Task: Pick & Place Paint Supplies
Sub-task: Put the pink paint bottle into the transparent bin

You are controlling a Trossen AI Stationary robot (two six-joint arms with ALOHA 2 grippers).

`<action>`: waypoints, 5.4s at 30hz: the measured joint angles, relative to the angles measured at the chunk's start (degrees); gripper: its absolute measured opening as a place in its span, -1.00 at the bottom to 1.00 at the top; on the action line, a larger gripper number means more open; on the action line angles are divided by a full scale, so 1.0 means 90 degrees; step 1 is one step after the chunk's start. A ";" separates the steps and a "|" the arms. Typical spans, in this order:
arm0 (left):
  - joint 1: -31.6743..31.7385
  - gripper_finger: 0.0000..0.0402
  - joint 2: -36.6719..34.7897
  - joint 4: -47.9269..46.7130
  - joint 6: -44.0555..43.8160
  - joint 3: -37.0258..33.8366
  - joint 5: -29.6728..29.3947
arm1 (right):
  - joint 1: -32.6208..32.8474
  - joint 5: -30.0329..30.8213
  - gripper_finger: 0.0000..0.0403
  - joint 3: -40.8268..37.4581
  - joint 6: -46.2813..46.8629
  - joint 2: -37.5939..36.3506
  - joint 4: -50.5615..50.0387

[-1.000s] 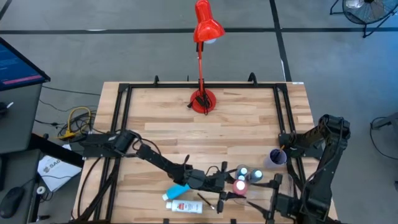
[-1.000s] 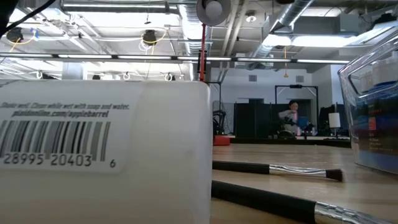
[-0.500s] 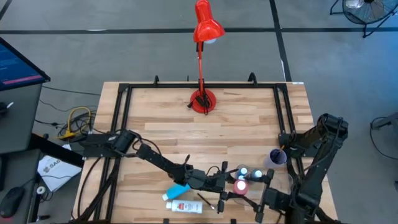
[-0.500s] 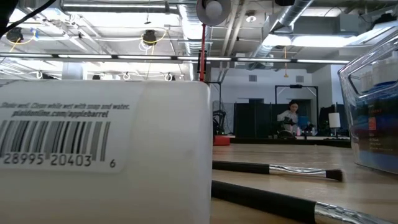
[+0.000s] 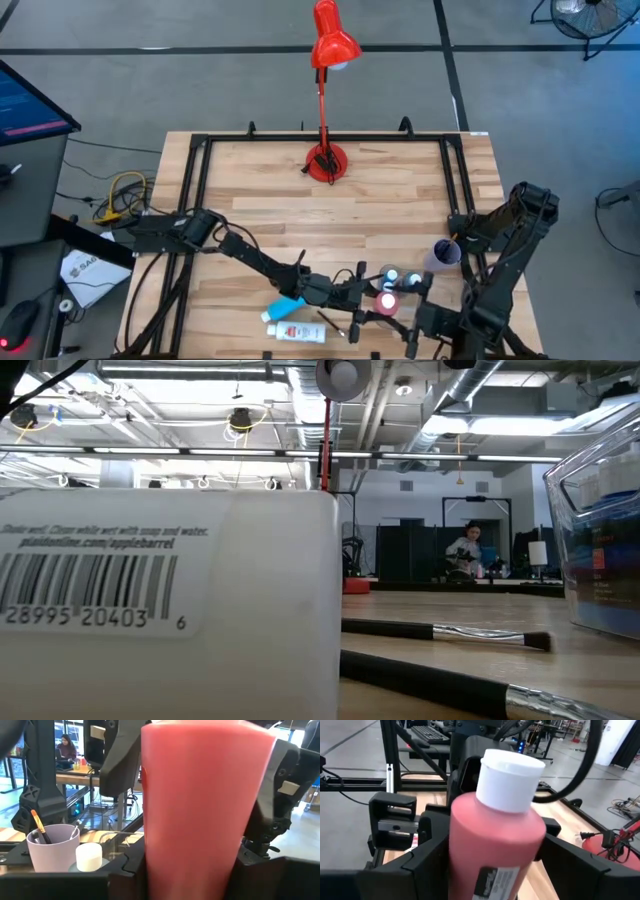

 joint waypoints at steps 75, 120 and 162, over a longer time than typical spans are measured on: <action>-0.0512 0.36 -0.1817 -0.0890 -0.0632 -0.2183 -0.1981 | 0.1517 0.1121 -0.16 -0.2710 0.3294 0.0002 0.0651; -0.0600 0.36 -0.1809 -0.0902 -0.0699 -0.2178 -0.1907 | 0.1363 0.0726 -0.14 -0.3203 0.2800 -0.0012 0.0884; -0.0629 0.36 -0.1807 -0.0902 -0.0702 -0.2178 -0.1888 | 0.1291 0.0402 0.08 -0.3072 0.3000 0.0884 0.1471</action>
